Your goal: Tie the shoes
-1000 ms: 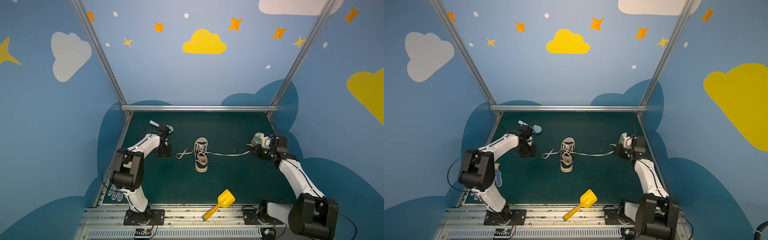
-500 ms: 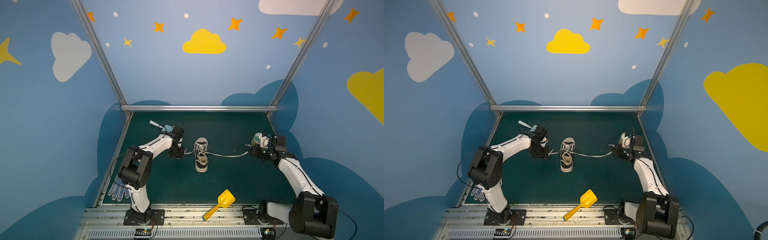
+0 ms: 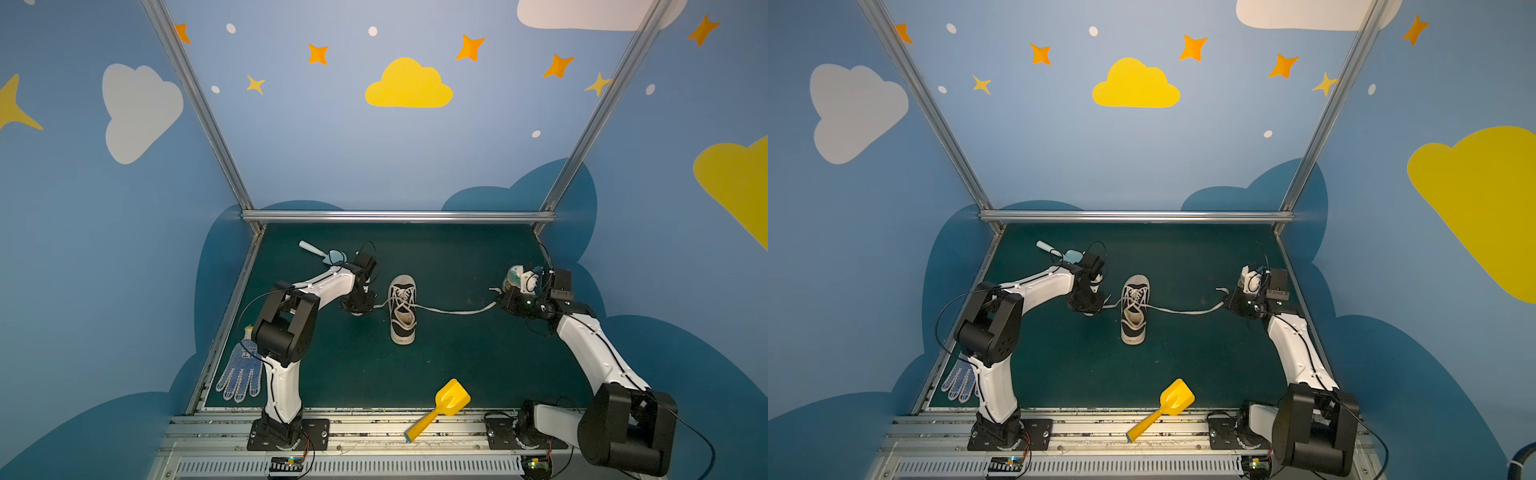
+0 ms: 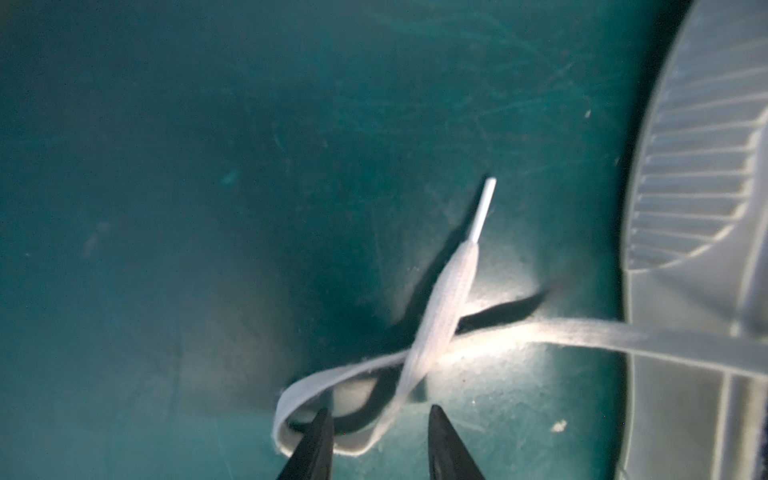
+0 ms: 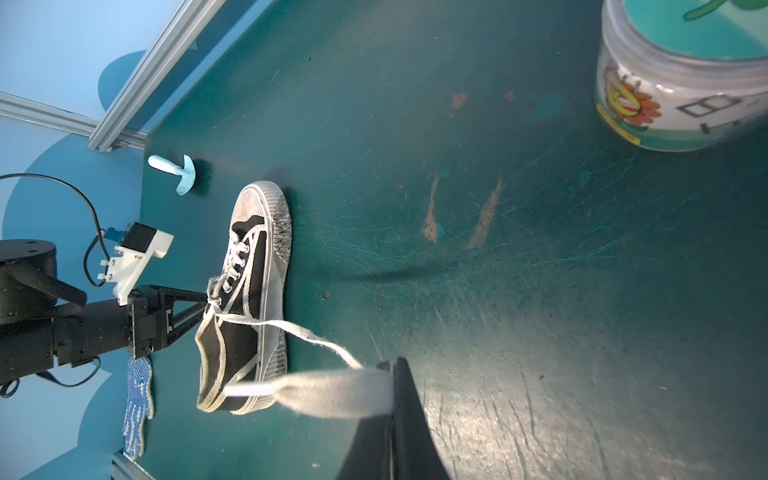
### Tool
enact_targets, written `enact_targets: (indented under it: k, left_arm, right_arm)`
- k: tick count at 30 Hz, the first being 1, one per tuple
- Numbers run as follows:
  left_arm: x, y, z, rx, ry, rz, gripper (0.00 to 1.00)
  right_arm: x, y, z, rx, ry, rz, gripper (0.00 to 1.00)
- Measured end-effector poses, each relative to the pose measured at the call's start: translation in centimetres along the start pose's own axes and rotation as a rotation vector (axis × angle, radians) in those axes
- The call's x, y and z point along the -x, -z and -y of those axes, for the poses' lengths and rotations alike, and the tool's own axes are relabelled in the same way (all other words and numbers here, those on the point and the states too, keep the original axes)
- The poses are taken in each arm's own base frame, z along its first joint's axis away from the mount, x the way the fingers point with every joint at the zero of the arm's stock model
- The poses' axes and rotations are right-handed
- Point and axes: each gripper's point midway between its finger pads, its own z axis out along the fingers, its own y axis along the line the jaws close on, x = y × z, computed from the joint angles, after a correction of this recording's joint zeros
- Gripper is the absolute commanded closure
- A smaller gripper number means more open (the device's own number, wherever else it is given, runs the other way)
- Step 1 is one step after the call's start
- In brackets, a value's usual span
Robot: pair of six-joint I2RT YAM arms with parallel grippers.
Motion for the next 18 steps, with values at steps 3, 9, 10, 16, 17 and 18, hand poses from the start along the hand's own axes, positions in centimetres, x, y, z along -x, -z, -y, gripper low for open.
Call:
enact_targets:
  k: [3,9,10,16,17,18]
  left_arm:
    - [0.3,0.0,0.2,-0.004,-0.004,0.014,0.65]
    - [0.3,-0.7,0.8,-0.001,-0.017,0.009,0.82]
    - [0.3,-0.8,0.8,0.001,-0.02,0.009,0.85]
    - [0.2,-0.7,0.7,0.011,-0.025,0.01,0.97]
    - [0.2,-0.7,0.7,0.012,-0.026,0.01,0.97]
    - [0.1,-0.5,0.6,0.012,-0.026,0.012,0.97]
  right_arm:
    - [-0.1,-0.1,0.1,-0.001,-0.003,-0.008,1.0]
    - [-0.1,-0.1,-0.1,0.002,0.002,-0.014,1.0]
    - [0.1,-0.1,-0.2,0.004,0.007,-0.012,1.0]
    - [0.7,-0.3,-1.9,0.043,0.047,-0.024,1.0]
    - [0.8,-0.5,-2.4,0.052,0.058,-0.031,1.0]
    - [0.8,-0.6,-2.9,0.06,0.068,-0.038,1.0]
